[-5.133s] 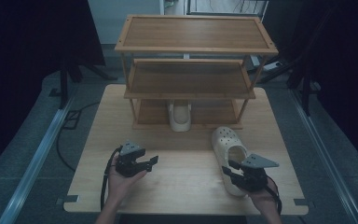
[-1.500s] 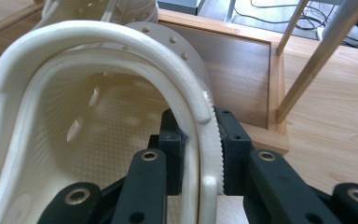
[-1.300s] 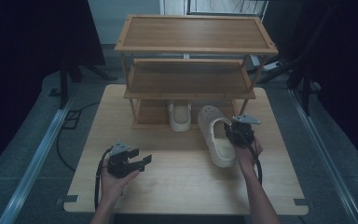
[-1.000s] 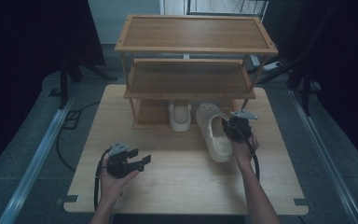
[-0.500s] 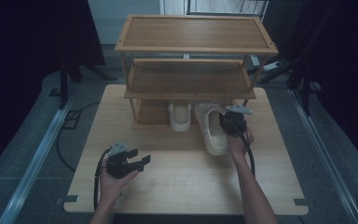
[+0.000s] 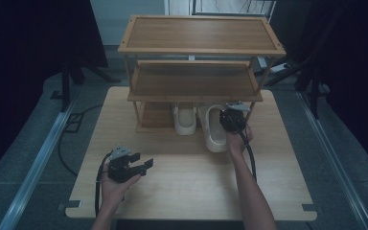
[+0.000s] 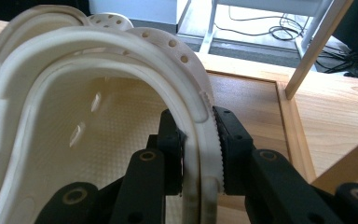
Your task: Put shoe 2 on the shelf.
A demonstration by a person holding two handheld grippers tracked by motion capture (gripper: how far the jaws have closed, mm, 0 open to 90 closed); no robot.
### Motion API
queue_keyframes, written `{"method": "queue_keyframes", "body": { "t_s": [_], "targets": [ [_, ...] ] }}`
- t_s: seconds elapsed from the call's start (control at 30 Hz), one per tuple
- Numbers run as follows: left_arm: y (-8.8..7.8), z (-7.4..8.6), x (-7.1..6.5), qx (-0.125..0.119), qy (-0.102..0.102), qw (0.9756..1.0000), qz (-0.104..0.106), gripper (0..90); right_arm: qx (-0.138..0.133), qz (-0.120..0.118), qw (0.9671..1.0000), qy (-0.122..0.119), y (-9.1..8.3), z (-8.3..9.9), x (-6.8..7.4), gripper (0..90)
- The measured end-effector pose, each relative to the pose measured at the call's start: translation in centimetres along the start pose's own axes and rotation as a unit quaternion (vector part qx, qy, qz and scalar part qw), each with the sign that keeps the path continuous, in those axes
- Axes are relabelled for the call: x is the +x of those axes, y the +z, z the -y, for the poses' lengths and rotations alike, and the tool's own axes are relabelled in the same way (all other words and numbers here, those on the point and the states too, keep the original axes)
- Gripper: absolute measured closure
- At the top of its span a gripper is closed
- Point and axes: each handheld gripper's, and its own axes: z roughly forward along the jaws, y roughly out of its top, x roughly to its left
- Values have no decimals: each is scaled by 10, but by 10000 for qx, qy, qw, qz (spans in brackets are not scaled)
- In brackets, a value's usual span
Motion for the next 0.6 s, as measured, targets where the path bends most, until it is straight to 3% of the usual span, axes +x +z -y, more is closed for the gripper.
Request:
{"method": "queue_keyframes", "body": {
  "t_s": [0.17, 0.3, 0.37, 0.47, 0.53, 0.6],
  "targets": [
    [-1, 0, 1, -41, -23, 10000, -3, 364, -35, 183, 9998, 82, 14, 5, 4, 741],
    [0, 1, 0, -25, -24, 10000, -6, 365, 162, 104, 9998, 24, 26, 14, 9, 718],
    [0, 1, 0, -13, -24, 10000, -5, 365, 105, 22, 9998, 159, 26, 14, 8, 708],
    [1, 1, -1, -3, -19, 10000, -8, 365, 105, -85, 9999, 74, 24, 12, 6, 682],
    [2, 1, -1, 8, -10, 10000, -6, 365, 95, -220, 9997, 28, 20, 10, 5, 597],
    [4, 2, -2, 42, 0, 10000, -10, 365, 103, -210, 9997, 23, 19, 10, 5, 576]
  ]
}}
